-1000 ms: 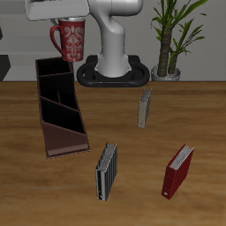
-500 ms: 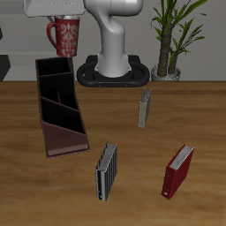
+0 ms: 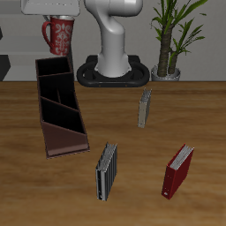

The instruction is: Place the red mug into the right desk caddy's right compartment

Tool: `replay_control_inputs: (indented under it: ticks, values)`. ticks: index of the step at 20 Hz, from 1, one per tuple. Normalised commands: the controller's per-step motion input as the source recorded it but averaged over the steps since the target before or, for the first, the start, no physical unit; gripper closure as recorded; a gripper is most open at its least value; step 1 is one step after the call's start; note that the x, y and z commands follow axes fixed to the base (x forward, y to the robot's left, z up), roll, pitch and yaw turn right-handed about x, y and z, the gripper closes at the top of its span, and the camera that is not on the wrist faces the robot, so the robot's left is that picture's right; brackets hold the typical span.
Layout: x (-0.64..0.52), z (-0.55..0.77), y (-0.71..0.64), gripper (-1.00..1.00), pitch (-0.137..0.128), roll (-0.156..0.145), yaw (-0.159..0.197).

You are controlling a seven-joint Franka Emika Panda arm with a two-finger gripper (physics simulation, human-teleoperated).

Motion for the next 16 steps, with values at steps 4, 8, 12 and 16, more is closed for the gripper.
replay_control_inputs:
  ticks: [4, 8, 12, 16]
  values:
    - [-0.19, -0.22, -0.38, 1.0, 0.049, -0.078, -0.014]
    - [-0.07, -0.21, -0.18, 1.0, 0.044, -0.042, -0.007]
    - [-0.13, -0.2, 0.02, 1.0, 0.037, -0.003, 0.03]
    - [-0.13, -0.17, 0.1, 1.0, 0.025, 0.005, 0.027]
